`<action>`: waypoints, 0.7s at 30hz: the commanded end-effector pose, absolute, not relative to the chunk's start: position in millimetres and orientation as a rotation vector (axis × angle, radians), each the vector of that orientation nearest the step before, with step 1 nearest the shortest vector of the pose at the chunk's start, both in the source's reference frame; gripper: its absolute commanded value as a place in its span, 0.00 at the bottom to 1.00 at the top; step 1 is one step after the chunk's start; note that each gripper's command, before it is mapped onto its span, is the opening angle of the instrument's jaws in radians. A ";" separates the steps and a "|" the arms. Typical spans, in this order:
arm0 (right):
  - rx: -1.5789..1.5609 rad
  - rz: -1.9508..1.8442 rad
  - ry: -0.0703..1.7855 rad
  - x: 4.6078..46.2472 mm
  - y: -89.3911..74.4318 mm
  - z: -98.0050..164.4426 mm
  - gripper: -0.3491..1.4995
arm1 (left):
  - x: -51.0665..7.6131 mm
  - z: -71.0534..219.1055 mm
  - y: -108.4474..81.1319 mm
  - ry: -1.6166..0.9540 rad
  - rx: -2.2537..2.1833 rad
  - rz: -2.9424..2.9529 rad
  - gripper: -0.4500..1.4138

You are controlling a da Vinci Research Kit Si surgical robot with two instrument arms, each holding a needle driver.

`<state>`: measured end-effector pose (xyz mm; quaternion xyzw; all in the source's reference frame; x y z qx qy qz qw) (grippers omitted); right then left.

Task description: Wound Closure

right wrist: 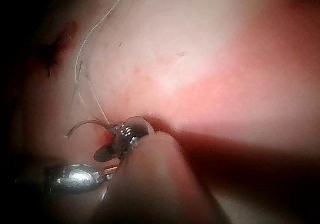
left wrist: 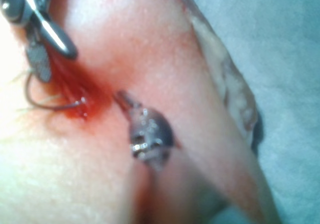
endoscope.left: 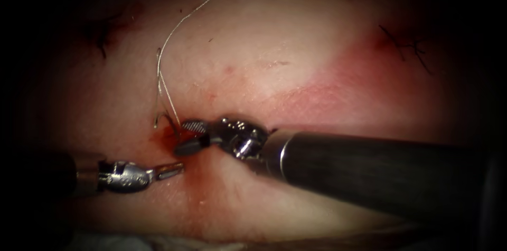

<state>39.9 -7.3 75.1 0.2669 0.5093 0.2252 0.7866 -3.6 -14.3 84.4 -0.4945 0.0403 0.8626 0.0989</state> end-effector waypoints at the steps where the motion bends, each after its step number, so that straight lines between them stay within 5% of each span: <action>1: 0.581 0.478 1.082 40.1 -8.1 75.4 0.68 | -4.2 85.0 -15.0 0.113 -1.464 2.549 0.03; 3: 0.648 0.575 1.050 40.2 -8.2 75.0 0.86 | -4.2 85.0 -15.0 0.113 -1.464 2.549 0.03; 6: 0.654 0.556 1.061 40.3 -8.2 74.1 0.93 | -4.2 85.0 -15.0 0.113 -1.464 2.549 0.03; 11: 0.423 0.120 1.190 39.7 -7.1 71.5 0.62 | -4.2 85.0 -15.0 0.113 -1.464 2.549 0.03; 21: 0.213 -0.194 1.198 38.9 -5.6 74.1 0.58 | -4.2 85.0 -15.1 0.117 -1.466 2.554 0.02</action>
